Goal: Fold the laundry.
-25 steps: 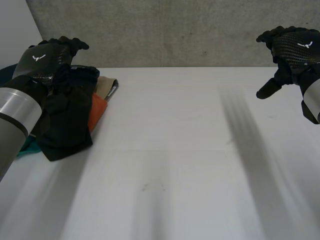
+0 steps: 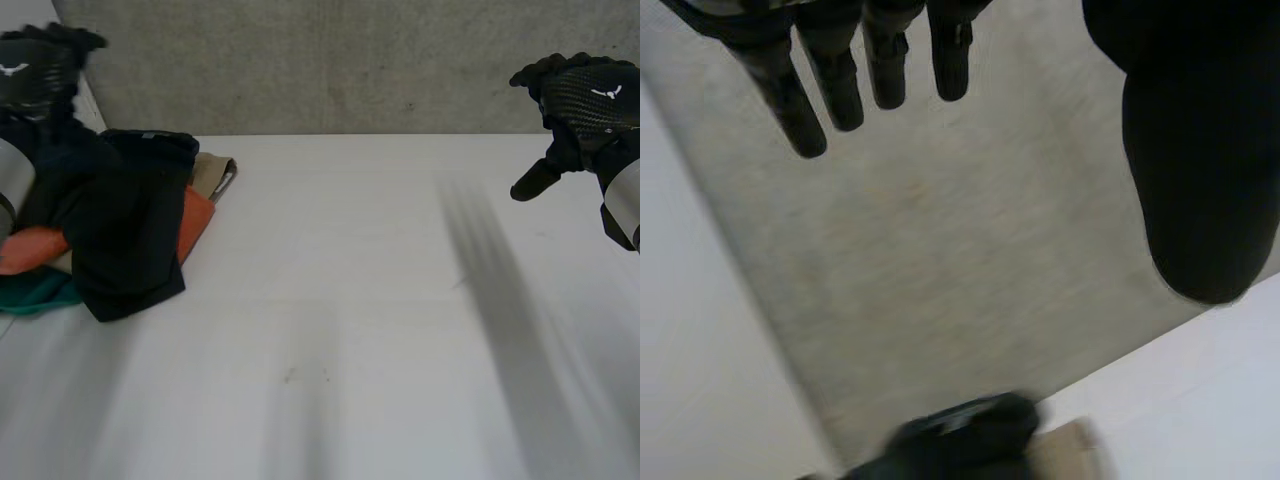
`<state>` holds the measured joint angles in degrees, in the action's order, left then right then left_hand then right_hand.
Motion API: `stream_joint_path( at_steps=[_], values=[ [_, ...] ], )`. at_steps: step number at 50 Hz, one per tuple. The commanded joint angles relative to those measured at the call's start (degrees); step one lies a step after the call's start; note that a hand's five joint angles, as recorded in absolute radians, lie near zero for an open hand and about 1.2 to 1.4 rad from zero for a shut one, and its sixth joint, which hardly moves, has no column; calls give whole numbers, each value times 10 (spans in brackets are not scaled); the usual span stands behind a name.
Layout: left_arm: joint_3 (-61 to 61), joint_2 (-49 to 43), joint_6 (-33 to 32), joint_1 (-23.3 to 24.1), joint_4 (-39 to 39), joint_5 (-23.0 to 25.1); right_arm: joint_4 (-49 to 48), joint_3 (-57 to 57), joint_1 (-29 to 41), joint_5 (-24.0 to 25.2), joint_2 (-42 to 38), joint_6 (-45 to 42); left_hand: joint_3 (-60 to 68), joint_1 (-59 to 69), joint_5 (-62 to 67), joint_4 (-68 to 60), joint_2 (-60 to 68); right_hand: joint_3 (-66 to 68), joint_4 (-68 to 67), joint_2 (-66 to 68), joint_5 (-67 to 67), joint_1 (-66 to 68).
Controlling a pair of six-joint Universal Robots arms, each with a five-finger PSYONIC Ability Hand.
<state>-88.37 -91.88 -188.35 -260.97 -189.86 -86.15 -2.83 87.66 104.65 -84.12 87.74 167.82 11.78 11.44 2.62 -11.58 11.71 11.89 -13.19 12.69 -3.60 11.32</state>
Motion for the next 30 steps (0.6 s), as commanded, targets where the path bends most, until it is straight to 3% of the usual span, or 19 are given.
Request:
stream_joint_path(
  at_steps=[1,4,10,14,15,18,22,25,29,30],
  values=[
    [95,-148,-176,-110,-21,5,-1,1,3,1,1,-2,-1,3,-9,-1,0,-19,32,-27,36,-13],
    [139,-216,-222,-130,-24,5,-1,1,3,1,2,-2,3,6,-6,-5,3,-19,32,-27,36,-13],
    [202,-317,-249,-172,-21,6,-2,2,3,1,1,-2,30,33,21,-32,30,-19,32,-27,36,-13],
    [228,-357,-251,-172,-21,7,-2,3,3,1,0,-3,229,233,221,-231,230,-19,32,-27,36,-13],
    [233,-362,-251,-168,-24,7,-2,3,3,1,0,-3,393,397,385,-395,394,-19,32,-27,36,-13],
    [243,-361,-250,-155,-29,5,-2,3,0,1,0,-3,681,685,673,-683,682,-19,32,-27,36,-13],
    [250,-345,-247,-117,-56,-1,-2,1,-2,1,-1,-3,682,686,674,-684,683,-19,32,-27,36,-13],
    [241,-298,-245,-61,-75,-7,-2,-1,-2,1,-1,-3,682,686,674,-684,683,-19,32,-27,36,-13],
    [205,-224,-229,32,-87,-4,-2,-3,-3,1,1,-3,682,686,674,-684,683,-19,32,-27,36,-13],
    [190,-203,-215,74,-91,-3,-2,-5,-3,1,3,-3,682,686,674,-684,683,-19,32,-27,36,-13]
  ],
)
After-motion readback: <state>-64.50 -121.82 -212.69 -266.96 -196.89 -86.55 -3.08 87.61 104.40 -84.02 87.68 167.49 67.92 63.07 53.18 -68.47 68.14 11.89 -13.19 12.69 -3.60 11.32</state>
